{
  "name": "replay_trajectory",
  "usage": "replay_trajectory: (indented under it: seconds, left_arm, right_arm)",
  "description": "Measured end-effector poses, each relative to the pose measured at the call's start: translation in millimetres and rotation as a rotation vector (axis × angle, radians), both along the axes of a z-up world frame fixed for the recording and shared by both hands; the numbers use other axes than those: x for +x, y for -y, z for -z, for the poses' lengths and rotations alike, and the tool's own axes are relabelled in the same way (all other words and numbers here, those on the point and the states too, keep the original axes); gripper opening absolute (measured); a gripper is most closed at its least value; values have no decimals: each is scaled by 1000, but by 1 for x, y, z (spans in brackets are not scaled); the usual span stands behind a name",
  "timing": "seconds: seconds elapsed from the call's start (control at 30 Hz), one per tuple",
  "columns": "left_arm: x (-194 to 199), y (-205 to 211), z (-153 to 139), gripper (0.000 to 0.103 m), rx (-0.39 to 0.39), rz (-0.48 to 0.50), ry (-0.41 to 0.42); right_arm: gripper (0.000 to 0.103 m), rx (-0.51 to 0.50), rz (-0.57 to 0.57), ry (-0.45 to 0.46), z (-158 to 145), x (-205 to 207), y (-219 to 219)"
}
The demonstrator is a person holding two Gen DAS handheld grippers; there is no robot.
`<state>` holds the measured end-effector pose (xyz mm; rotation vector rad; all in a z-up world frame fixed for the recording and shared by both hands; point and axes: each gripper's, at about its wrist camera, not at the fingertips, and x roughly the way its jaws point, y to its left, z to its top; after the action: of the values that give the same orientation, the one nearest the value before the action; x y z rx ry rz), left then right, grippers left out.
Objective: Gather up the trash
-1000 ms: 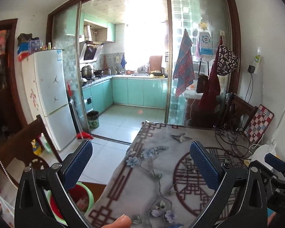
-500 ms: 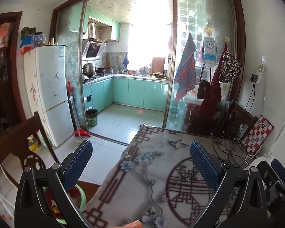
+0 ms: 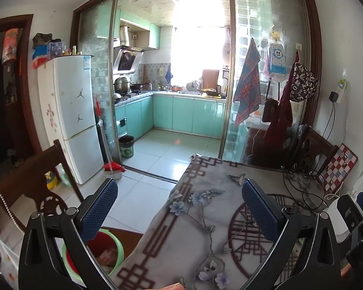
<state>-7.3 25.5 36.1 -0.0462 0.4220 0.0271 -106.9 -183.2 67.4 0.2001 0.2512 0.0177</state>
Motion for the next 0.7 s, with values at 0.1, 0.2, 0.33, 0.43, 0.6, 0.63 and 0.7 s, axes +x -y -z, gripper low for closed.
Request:
replay_trajectory:
  seconds: [0.1,0.2,0.33,0.43,0.6,0.63,0.7]
  left_arm:
    - [1,-3,-1,103,-7,2,-7]
    - [5,-5,4,103,-15,8,-34]
    - [6,-7,10,103,-17,-8,-55]
    - [4,-5,9,103,-10,0,-50]
    - [-1,-4,9,103,-8,9,-50]
    - [-1,-4,9,103,-12,10,-52]
    - [-1,-5,9,103,-18,10,-53]
  right_arm:
    - [102,-22,12,13,0,-1,-2]
    - [102,-40,7,-2,7,1,-7]
    - [102,-37,-6,-29,17,1,-10]
    - [102,-35,-6,-33,20,-1,-9]
    - [102,-32,10,-37,20,-6,-3]
    - [102,-32,12,-38,20,-7,-2]
    - [102,-37,12,-38,19,-9,-2]
